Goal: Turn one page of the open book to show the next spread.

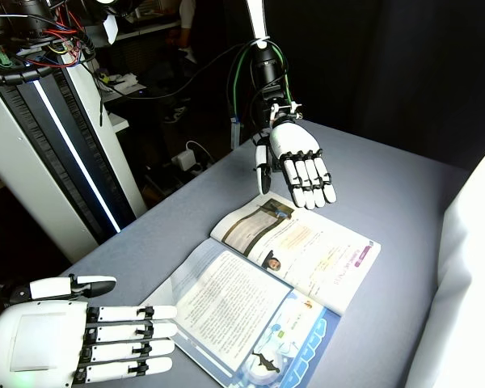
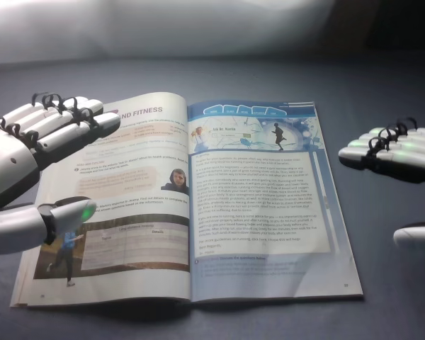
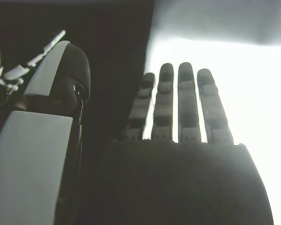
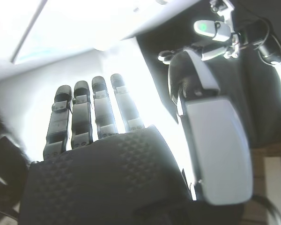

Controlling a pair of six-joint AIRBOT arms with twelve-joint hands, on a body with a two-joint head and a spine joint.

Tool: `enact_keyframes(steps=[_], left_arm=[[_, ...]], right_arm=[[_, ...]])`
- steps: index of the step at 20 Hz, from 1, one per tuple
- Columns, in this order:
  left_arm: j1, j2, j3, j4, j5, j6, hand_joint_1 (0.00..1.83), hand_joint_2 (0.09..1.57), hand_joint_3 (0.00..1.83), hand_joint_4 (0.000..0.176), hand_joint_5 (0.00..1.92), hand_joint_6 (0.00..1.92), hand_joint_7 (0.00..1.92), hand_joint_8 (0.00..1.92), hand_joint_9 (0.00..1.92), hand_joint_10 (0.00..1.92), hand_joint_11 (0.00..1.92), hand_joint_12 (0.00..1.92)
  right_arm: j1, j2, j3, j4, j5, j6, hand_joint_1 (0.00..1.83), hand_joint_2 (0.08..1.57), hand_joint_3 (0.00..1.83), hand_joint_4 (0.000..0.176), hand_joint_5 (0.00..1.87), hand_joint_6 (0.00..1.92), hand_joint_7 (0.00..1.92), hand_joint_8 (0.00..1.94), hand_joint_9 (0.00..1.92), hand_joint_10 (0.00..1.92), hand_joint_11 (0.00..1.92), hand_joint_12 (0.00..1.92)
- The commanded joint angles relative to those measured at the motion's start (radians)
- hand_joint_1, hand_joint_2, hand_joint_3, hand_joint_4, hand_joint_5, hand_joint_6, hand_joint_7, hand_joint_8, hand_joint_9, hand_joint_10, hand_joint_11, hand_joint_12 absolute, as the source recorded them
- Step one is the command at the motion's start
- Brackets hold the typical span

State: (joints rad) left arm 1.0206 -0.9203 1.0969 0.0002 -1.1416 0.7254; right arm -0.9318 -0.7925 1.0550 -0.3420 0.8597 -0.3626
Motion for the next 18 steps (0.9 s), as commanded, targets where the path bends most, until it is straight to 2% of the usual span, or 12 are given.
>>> enact_keyframes(steps=[1, 3, 4, 6, 7, 9, 10, 11, 12, 14, 15, 18], left_arm=[[0.000, 0.005, -0.001, -0.013, -0.118, -0.007, 0.16, 1.40, 0.01, 0.022, 0.04, 0.01, 0.00, 0.00, 0.00, 0.00, 0.00, 0.27], [0.000, 0.006, 0.000, -0.011, -0.112, -0.007, 0.14, 1.40, 0.00, 0.008, 0.08, 0.01, 0.01, 0.00, 0.00, 0.00, 0.00, 0.55], [0.000, 0.008, 0.000, -0.011, -0.110, -0.007, 0.12, 1.39, 0.00, 0.008, 0.09, 0.01, 0.02, 0.00, 0.00, 0.00, 0.00, 0.59], [0.002, 0.013, 0.000, -0.015, -0.109, -0.007, 0.12, 1.39, 0.00, 0.006, 0.10, 0.01, 0.02, 0.00, 0.00, 0.00, 0.00, 0.54], [0.002, 0.015, 0.000, -0.019, -0.109, -0.006, 0.09, 1.40, 0.00, 0.011, 0.08, 0.02, 0.00, 0.00, 0.00, 0.00, 0.00, 0.35], [0.006, 0.021, 0.000, -0.036, -0.118, 0.000, 0.09, 1.40, 0.00, 0.012, 0.07, 0.01, 0.01, 0.00, 0.00, 0.00, 0.00, 0.41], [0.008, 0.024, 0.000, -0.043, -0.124, 0.005, 0.09, 1.41, 0.00, 0.007, 0.05, 0.02, 0.00, 0.00, 0.00, 0.00, 0.00, 0.19], [0.011, 0.029, -0.002, -0.056, -0.134, 0.013, 0.12, 1.41, 0.00, 0.015, 0.03, 0.01, 0.00, 0.00, 0.00, 0.00, 0.00, 0.04], [0.015, 0.034, -0.005, -0.068, -0.143, 0.020, 0.12, 1.41, 0.00, 0.015, 0.03, 0.01, 0.00, 0.00, 0.00, 0.00, 0.00, 0.04], [0.026, 0.045, -0.012, -0.094, -0.168, 0.035, 0.15, 1.41, 0.00, 0.029, 0.03, 0.01, 0.00, 0.00, 0.00, 0.00, 0.00, 0.00], [0.035, 0.052, -0.017, -0.107, -0.183, 0.042, 0.26, 1.39, 0.00, 0.020, 0.06, 0.01, 0.00, 0.00, 0.00, 0.00, 0.00, 0.00], [0.068, 0.064, -0.027, -0.153, -0.231, 0.057, 0.33, 1.41, 0.00, 0.000, 0.05, 0.01, 0.00, 0.00, 0.00, 0.00, 0.00, 0.00]], right_arm=[[0.021, 0.009, -0.004, 0.016, 0.093, 0.005, 0.31, 1.28, 0.04, 0.000, 0.00, 0.00, 0.00, 0.00, 0.00, 0.00, 0.00, 0.00], [0.052, 0.015, -0.011, -0.029, 0.060, 0.005, 0.29, 1.29, 0.03, 0.000, 0.01, 0.00, 0.00, 0.00, 0.00, 0.00, 0.00, 0.00], [0.074, 0.018, -0.014, -0.066, 0.031, 0.011, 0.26, 1.30, 0.03, 0.000, 0.00, 0.00, 0.00, 0.00, 0.00, 0.00, 0.00, 0.00], [0.132, 0.019, -0.016, -0.177, -0.042, 0.060, 0.27, 1.29, 0.02, 0.000, 0.03, 0.01, 0.00, 0.00, 0.00, 0.00, 0.00, 0.00], [0.161, 0.019, -0.016, -0.243, -0.081, 0.091, 0.26, 1.29, 0.01, 0.000, 0.07, 0.02, 0.00, 0.00, 0.00, 0.00, 0.00, 0.00], [0.224, 0.018, -0.017, -0.398, -0.155, 0.187, 0.12, 1.30, 0.02, 0.000, 0.05, 0.01, 0.00, 0.00, 0.00, 0.00, 0.00, 0.00], [0.236, 0.018, -0.017, -0.437, -0.169, 0.217, 0.09, 1.29, 0.01, 0.000, 0.05, 0.01, 0.00, 0.00, 0.00, 0.00, 0.00, 0.00], [0.248, 0.016, -0.017, -0.495, -0.187, 0.262, 0.05, 1.29, 0.01, 0.000, 0.03, 0.00, 0.00, 0.00, 0.00, 0.00, 0.00, 0.00], [0.249, 0.014, -0.017, -0.522, -0.195, 0.283, 0.05, 1.29, 0.01, 0.000, 0.03, 0.00, 0.00, 0.00, 0.00, 0.00, 0.00, 0.00], [0.248, 0.011, -0.017, -0.555, -0.204, 0.316, 0.02, 1.28, 0.00, 0.000, 0.04, 0.00, 0.00, 0.00, 0.00, 0.00, 0.00, 0.00], [0.248, 0.008, -0.017, -0.572, -0.210, 0.334, 0.00, 1.27, 0.00, 0.000, 0.08, 0.02, 0.01, 0.00, 0.00, 0.00, 0.00, 0.00], [0.241, 0.004, -0.016, -0.613, -0.221, 0.378, 0.00, 1.26, 0.00, 0.000, 0.06, 0.01, 0.00, 0.00, 0.00, 0.00, 0.00, 0.00]])
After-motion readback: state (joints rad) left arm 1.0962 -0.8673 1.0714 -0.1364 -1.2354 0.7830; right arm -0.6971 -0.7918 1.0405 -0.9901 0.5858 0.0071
